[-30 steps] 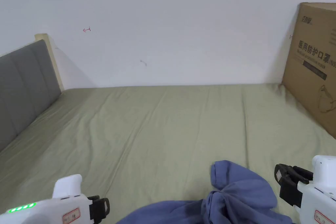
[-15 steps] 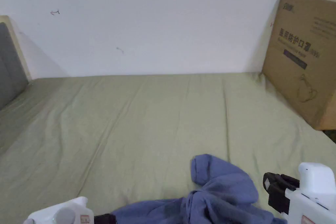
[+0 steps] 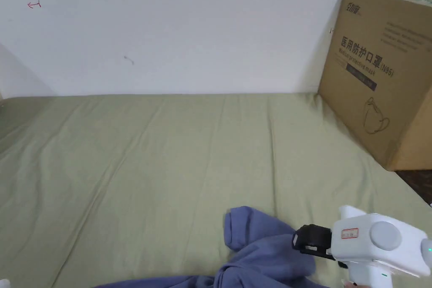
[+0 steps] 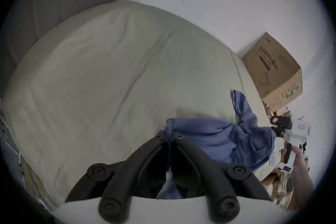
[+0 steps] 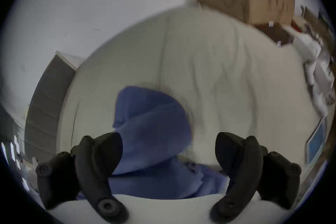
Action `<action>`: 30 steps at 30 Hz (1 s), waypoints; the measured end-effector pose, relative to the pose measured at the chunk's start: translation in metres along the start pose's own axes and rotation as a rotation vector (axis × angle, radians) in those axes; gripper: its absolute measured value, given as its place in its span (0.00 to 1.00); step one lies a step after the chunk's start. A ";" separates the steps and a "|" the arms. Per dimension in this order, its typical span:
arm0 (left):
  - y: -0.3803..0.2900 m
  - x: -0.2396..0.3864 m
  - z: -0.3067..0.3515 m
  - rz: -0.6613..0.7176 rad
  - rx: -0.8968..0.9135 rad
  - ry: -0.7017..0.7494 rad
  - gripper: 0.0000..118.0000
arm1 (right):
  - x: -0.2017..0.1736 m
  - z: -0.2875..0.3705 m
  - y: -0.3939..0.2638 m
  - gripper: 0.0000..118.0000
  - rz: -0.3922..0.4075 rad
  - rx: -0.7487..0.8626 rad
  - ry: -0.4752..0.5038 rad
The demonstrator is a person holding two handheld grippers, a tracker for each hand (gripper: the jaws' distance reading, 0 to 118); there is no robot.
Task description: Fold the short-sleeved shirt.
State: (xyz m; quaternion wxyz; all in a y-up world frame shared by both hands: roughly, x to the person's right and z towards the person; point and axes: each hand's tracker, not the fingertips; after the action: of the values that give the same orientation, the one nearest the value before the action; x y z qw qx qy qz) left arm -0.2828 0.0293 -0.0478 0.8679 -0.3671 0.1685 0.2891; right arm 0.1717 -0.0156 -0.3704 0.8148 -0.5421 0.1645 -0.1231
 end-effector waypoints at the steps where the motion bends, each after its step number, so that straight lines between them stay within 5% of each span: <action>1: 0.002 -0.002 0.000 -0.003 -0.002 0.011 0.02 | 0.004 -0.015 0.004 0.88 -0.030 -0.051 0.004; 3: 0.002 -0.003 -0.001 -0.008 -0.015 0.036 0.02 | 0.013 -0.038 0.005 0.87 -0.095 -0.113 -0.007; 4: 0.002 -0.005 0.000 -0.002 -0.015 0.036 0.02 | 0.017 -0.046 0.005 0.77 -0.128 -0.130 -0.009; 5: 0.002 -0.006 0.001 0.007 -0.018 0.036 0.02 | 0.019 -0.047 0.004 0.61 -0.141 -0.132 -0.004; 6: 0.002 -0.008 0.000 0.014 -0.018 0.037 0.02 | 0.017 -0.043 0.004 0.45 -0.096 -0.109 -0.073; 7: 0.002 -0.008 0.001 0.017 -0.019 0.039 0.02 | 0.012 -0.035 0.002 0.14 -0.026 -0.075 -0.112; 8: 0.001 -0.007 0.002 0.016 -0.019 0.039 0.02 | 0.010 -0.029 0.003 0.01 0.028 -0.050 -0.072; 12: 0.004 -0.006 0.019 -0.027 0.062 0.070 0.02 | 0.015 0.023 0.008 0.01 0.072 0.047 0.108; 18: 0.048 -0.016 0.074 -0.016 0.193 0.009 0.02 | 0.020 0.132 0.028 0.01 0.141 0.239 0.092; 22: 0.083 0.004 0.115 -0.134 0.263 -0.047 0.02 | 0.008 0.205 0.034 0.01 0.166 0.339 0.119; 30: 0.160 0.047 0.178 -0.228 0.391 -0.146 0.02 | -0.041 0.311 0.054 0.01 0.246 0.521 0.094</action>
State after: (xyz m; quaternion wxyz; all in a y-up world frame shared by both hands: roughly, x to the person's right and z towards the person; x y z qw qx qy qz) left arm -0.3327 0.2681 -0.0380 0.9594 -0.1868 0.1156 0.1766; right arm 0.2603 0.2827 -0.3036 0.9268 -0.2844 0.2294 -0.0867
